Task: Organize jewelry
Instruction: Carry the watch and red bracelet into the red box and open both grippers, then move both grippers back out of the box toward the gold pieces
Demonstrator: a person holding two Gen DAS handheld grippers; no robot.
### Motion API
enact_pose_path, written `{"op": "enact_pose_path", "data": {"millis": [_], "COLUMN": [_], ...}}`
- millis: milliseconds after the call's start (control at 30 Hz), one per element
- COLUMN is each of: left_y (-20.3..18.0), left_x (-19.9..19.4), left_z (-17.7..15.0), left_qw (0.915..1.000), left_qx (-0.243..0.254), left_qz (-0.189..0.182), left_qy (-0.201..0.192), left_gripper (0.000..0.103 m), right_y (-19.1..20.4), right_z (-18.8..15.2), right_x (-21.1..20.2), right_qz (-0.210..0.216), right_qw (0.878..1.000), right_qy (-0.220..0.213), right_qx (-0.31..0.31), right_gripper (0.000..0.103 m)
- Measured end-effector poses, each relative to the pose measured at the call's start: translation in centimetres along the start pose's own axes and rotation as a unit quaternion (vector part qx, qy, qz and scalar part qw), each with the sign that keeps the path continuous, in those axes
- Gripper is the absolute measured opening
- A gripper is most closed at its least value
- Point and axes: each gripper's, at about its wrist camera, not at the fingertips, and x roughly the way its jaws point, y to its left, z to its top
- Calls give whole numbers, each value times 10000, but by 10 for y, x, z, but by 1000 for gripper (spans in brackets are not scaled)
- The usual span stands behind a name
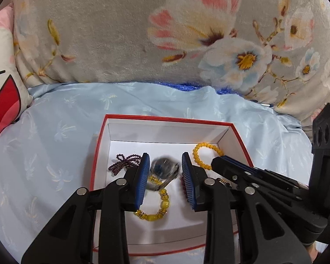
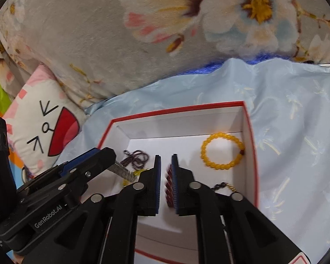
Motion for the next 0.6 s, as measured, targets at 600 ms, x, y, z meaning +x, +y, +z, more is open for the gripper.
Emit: {"op": "enact_pose_path", "data": {"millis": [600], "left_y": [7], "left_x": [-76], "left_z": [-49], "left_qw": [9985], "left_qx": [-139], "left_qz": [379], "left_qy": [-364], "left_gripper": [53], "right_y": [-10], "right_z": [-63], "right_x": [-79], "right_qz": [-381], "right_qw": [9980], "right_qy": [-304], "right_qx": [-406], "right_gripper": [41]}}
